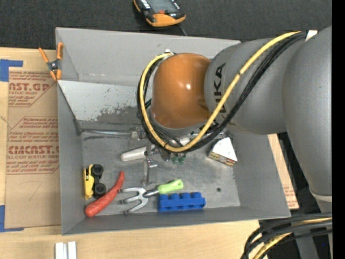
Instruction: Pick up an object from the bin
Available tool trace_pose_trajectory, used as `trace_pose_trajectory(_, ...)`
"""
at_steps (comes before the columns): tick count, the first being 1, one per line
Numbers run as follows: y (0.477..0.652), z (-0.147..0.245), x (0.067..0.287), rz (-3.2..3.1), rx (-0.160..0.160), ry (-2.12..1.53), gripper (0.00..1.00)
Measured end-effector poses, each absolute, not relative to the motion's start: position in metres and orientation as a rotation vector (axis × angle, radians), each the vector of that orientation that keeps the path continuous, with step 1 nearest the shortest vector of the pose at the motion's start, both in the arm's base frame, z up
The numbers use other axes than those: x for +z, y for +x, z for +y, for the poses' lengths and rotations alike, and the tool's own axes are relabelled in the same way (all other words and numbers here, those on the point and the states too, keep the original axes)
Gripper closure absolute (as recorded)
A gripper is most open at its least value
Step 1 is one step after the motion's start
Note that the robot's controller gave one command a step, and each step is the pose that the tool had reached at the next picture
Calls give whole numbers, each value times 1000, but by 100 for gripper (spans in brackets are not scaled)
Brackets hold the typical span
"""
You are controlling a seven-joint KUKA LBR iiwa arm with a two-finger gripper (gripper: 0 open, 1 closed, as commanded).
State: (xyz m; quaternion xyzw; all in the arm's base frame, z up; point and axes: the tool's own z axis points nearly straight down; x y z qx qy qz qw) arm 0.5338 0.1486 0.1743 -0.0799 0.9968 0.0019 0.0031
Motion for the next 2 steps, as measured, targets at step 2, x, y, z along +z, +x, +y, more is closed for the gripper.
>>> trace_pose_trajectory(2,500,150,96,3106,18,-412,0)
